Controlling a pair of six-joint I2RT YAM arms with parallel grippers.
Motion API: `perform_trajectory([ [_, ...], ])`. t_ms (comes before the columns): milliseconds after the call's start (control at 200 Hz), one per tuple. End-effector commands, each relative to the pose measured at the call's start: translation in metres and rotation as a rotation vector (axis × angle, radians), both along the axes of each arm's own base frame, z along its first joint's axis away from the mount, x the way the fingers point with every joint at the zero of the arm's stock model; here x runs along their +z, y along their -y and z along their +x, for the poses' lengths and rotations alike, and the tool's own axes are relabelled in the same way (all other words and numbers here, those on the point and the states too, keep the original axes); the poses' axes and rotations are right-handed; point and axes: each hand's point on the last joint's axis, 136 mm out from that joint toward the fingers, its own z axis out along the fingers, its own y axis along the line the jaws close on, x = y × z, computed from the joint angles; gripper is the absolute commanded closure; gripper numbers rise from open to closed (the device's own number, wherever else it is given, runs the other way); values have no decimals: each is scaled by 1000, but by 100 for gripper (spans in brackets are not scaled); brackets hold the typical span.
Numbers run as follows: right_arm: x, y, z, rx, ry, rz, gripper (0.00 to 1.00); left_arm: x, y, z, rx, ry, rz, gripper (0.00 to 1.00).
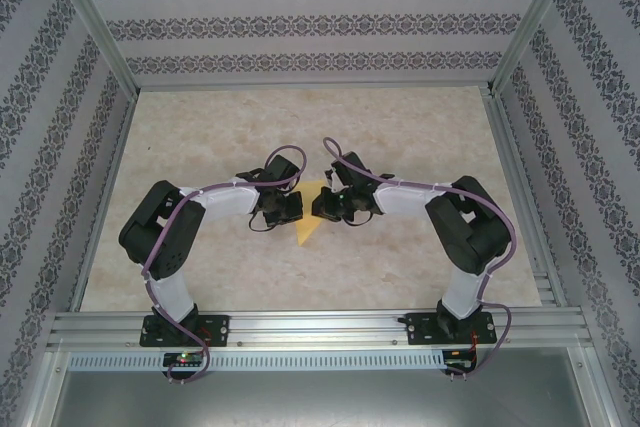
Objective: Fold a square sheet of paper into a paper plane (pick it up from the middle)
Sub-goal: Third fold the triangle at the center of the table.
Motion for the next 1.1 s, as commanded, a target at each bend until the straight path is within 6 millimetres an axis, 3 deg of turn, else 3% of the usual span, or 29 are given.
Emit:
perform_trajectory([
  [0, -16, 2, 3, -12, -12, -46, 89, -20, -10, -8, -16, -30, 81, 100],
  [145, -33, 11, 0, -35, -49, -89, 90, -13, -6, -5, -30, -11, 63, 99],
  [220, -38, 14, -3, -44, -62, -98, 90, 1, -1, -2, -40, 22, 24, 96],
  [380, -33, 14, -2, -71, -57, -79, 90, 38, 14, -4, -53, 109, -74, 88],
  [500, -30, 14, 0, -83, -53, -71, 90, 51, 28, -20, -64, 129, -145, 84],
  [759, -36, 14, -2, -94, -67, -74, 90, 28, 34, -57, -46, 55, -166, 91],
  [1094, -39, 17, -3, -93, -78, -80, 90, 0, 13, -66, -8, 23, -74, 96],
])
